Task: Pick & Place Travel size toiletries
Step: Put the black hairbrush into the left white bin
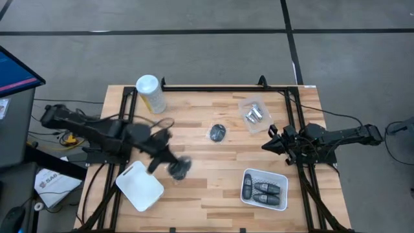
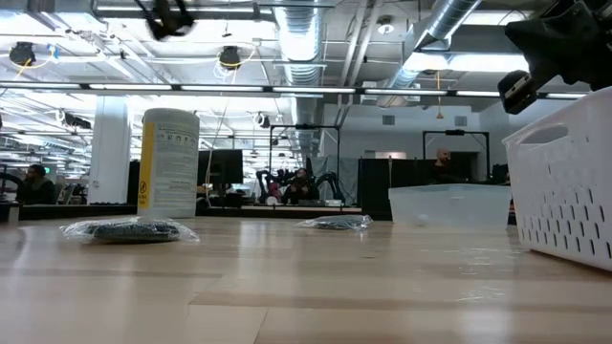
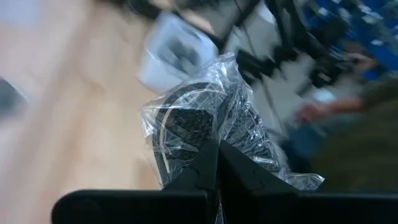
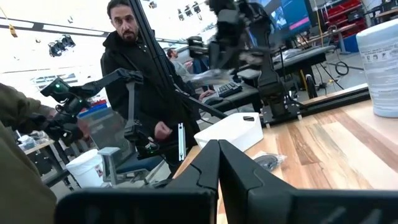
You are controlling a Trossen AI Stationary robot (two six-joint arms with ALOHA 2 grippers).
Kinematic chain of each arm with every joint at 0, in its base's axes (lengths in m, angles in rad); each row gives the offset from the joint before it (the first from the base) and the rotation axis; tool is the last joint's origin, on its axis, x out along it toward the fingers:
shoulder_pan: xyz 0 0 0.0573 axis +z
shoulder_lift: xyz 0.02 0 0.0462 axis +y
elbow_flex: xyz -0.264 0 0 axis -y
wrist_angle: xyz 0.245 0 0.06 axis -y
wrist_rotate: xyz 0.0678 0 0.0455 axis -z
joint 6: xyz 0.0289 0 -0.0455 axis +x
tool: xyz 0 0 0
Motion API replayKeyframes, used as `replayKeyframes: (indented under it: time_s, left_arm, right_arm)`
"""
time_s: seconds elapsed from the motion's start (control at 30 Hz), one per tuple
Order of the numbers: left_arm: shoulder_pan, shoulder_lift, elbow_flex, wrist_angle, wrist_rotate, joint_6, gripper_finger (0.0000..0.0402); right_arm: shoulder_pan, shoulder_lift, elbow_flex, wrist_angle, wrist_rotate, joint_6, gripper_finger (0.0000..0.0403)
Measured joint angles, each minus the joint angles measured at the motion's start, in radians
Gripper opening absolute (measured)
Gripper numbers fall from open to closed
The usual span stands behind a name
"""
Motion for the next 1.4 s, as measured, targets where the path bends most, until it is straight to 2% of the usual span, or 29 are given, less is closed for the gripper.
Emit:
replayKeyframes:
  time_s: [0.27,0.33,0.5,0.9,1.17,1.27,1.4]
  left_arm:
    - [-0.312,-0.087,0.0,-0.332,-0.163,-0.299,0.0001]
    - [-0.372,-0.086,0.0,-0.414,-0.2,-0.358,0.0001]
    - [-0.467,-0.062,0.0,-0.535,-0.214,-0.463,0.0001]
    - [-0.611,0.061,0.0,-0.604,-0.198,-0.563,0.0001]
    - [-0.628,0.119,0.0,-0.625,-0.197,-0.567,0.0003]
    - [-0.628,0.119,0.0,-0.656,-0.182,-0.618,0.0018]
    - [-0.628,0.119,0.0,-0.683,-0.149,-0.648,0.0067]
  right_arm:
    - [0.0,0.0,0.0,-0.005,0.0,0.0,0.0]
    - [0.0,0.0,0.0,-0.005,0.0,0.0,0.0]
    - [0.0,0.0,0.0,-0.008,0.0,0.0,0.0]
    - [0.0,0.0,0.0,-0.028,0.0,0.0,0.0]
    - [0.0,0.0,0.0,-0.029,0.0,0.0,0.0]
    - [0.0,0.0,0.0,-0.03,0.0,0.0,0.0]
    - [0.0,0.0,0.0,-0.032,0.0,0.0,0.0]
